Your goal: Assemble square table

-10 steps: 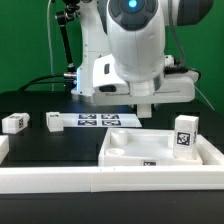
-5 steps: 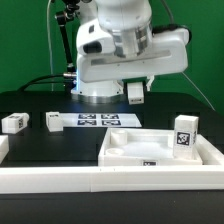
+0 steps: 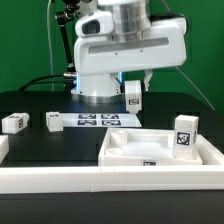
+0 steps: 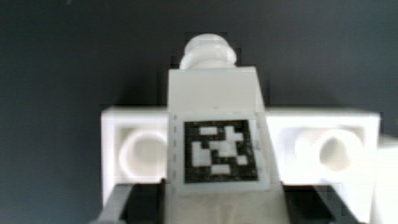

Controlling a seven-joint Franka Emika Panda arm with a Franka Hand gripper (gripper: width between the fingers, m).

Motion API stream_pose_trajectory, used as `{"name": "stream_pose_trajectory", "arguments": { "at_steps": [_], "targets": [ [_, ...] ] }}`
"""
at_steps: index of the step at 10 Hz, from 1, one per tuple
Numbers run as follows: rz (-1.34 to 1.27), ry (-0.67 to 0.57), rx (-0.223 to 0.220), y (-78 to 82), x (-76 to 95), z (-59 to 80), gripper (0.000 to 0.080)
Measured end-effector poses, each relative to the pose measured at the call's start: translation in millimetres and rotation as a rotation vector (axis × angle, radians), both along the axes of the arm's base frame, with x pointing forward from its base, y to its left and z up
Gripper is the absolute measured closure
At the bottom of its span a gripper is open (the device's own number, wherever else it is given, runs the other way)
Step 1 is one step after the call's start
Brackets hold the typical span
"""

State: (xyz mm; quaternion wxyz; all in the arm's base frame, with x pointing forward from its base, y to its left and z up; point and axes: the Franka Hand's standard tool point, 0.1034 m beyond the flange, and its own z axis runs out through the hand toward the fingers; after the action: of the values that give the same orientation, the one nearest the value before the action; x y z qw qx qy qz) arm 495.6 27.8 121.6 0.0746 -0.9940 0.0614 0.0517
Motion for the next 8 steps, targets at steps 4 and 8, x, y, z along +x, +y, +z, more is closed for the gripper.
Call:
{"name": "stream_pose_trajectory", "arguments": {
  "at_steps": [4,8],
  "targets": [
    [-0.017,-0.222,-0.051,-9.9,18.3,12.1,0.0509],
    [0.021,-0.526,-0.18,-45.9,36.6,9.0,0.0509]
  ]
}}
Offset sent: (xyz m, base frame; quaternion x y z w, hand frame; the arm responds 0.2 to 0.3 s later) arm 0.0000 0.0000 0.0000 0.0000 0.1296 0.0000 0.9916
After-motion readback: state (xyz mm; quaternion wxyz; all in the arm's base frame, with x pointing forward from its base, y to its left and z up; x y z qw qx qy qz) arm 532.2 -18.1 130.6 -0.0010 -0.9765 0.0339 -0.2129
